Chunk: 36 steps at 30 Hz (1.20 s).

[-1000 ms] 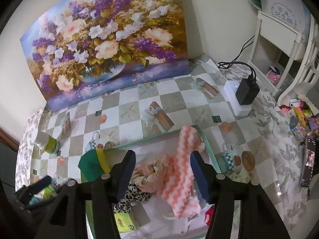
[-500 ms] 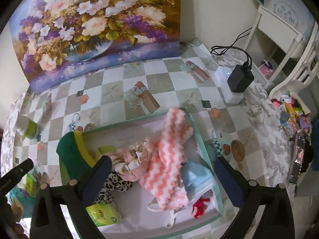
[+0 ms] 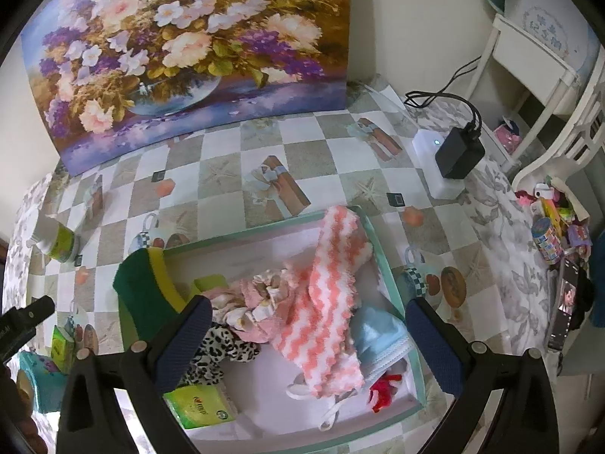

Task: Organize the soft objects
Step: 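Withdraw both open tools from the tray toward the remaining items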

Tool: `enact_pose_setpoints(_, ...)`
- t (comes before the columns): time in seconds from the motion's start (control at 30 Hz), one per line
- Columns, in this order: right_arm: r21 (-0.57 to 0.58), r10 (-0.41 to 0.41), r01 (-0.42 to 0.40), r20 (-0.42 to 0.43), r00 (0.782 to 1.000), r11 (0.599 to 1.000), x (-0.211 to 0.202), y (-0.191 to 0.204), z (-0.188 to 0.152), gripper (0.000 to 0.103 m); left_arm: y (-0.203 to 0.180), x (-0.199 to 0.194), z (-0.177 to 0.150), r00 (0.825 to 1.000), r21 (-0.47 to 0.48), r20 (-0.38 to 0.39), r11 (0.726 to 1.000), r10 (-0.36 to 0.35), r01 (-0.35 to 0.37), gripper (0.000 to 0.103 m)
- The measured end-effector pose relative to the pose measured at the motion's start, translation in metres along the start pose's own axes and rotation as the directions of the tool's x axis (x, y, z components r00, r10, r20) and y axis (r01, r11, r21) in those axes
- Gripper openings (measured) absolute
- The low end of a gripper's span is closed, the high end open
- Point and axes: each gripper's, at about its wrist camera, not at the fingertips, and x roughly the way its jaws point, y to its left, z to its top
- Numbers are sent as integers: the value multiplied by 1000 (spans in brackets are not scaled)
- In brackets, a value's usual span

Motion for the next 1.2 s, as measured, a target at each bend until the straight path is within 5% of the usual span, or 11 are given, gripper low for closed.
enact_pose_setpoints(0.27,-47,55,-53,37,998,997,-20,30,0,103,19,-20,9,998,8,52,1000,26,-27,94)
enact_pose_setpoints(0.53,-135,91,-85,40,995,987,-26,69,-8,103,56,-43,13,980,-19,123,987,158,-157,94)
enact_pose_setpoints(1.2,-263,139,-139,-22,990,955,-14,150,-30,103,104,-20,4,983,-82,25,981,180,-178,94)
